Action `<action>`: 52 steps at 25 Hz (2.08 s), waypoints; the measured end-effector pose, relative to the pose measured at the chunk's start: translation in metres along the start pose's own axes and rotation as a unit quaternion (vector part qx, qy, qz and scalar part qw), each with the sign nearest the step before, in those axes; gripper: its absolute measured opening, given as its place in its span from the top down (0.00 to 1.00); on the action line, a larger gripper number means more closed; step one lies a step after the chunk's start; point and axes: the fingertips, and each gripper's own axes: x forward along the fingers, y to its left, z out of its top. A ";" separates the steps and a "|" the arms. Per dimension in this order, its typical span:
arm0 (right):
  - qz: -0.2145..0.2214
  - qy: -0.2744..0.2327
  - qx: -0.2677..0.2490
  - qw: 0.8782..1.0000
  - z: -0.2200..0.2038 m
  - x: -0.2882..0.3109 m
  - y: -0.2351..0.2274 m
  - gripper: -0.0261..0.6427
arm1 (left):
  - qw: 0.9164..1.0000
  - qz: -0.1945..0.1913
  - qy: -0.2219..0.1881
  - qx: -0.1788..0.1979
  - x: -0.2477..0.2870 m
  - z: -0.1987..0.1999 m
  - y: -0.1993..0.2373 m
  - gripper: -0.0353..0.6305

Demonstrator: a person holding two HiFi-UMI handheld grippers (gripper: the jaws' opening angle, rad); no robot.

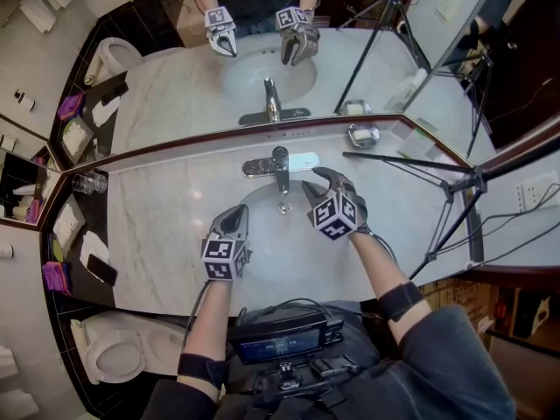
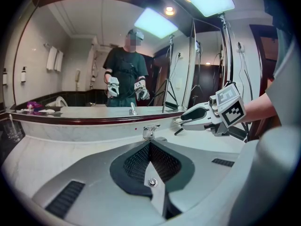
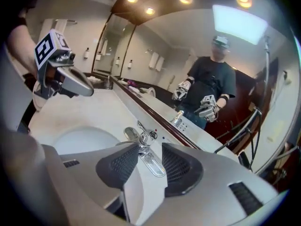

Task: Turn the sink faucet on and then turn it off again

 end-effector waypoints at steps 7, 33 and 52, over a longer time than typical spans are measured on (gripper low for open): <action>0.026 0.032 -0.163 0.986 0.022 0.044 0.014 0.61 | 1.000 0.007 0.003 -0.003 -0.002 -0.003 0.004 0.95; 0.074 0.073 -0.276 0.955 0.025 0.096 0.044 0.74 | 0.999 0.018 0.018 -0.020 -0.006 -0.023 0.015 0.95; 0.094 0.082 -0.264 0.956 0.014 0.090 0.063 0.74 | 1.000 0.008 0.020 -0.019 0.003 -0.021 0.010 0.95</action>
